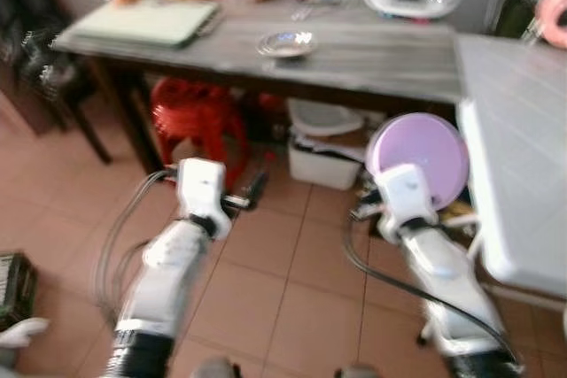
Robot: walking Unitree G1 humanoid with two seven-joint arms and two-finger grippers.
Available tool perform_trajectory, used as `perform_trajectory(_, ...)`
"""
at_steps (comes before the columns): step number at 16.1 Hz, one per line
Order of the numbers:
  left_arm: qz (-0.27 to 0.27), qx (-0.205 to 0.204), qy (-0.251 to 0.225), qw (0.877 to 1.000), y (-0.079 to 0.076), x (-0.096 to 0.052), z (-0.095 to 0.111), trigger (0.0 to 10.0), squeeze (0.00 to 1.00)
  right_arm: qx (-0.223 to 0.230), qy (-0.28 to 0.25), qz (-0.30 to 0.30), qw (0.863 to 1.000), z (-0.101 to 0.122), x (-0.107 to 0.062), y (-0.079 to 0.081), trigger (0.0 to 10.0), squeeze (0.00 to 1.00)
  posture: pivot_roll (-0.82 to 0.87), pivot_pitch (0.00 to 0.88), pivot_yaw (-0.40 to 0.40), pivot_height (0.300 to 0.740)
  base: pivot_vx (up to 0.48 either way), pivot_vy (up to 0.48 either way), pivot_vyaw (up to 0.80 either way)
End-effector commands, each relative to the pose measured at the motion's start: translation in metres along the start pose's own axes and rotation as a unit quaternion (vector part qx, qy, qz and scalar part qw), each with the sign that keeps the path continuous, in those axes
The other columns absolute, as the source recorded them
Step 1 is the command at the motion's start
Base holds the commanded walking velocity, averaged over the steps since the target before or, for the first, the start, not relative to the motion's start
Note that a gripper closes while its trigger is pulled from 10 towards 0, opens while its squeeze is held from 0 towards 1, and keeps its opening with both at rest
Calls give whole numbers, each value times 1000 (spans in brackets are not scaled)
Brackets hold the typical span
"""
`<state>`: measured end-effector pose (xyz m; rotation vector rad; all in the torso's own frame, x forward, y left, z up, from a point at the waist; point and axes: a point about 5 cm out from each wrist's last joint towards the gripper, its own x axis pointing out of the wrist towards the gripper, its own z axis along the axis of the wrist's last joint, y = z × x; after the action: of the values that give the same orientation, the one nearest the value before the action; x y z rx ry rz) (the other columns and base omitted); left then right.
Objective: Setting the table
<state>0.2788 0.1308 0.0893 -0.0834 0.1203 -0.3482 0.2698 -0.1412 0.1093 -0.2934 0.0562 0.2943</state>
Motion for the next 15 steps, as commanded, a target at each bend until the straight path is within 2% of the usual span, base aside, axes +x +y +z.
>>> perform_trajectory(1,5,5,-13,1000,-2,3,5,10000,0,-10,-6,-14,1000,2,-1,-9,10000,0,-24,0,28,740,0,480,0)
perform_trajectory(6,16,-9,-40,999,3,2,9,10000,0,-16,-22,-12,1000,6,1,-7,10000,0,-27,0,29,740,0,58,0)
perform_trajectory(10,33,-1,-54,998,8,4,13,10000,0,-15,-41,-21,999,8,-4,-9,10000,0,-33,0,33,740,396,0,0)
perform_trajectory(13,63,-15,-57,996,13,4,12,10000,0,34,-123,-66,990,27,-10,-17,10000,0,-29,0,32,740,480,0,0)
perform_trajectory(15,67,-25,-57,996,12,2,11,10000,0,88,-112,-84,986,23,-12,-16,10000,0,-27,0,34,740,480,0,0)
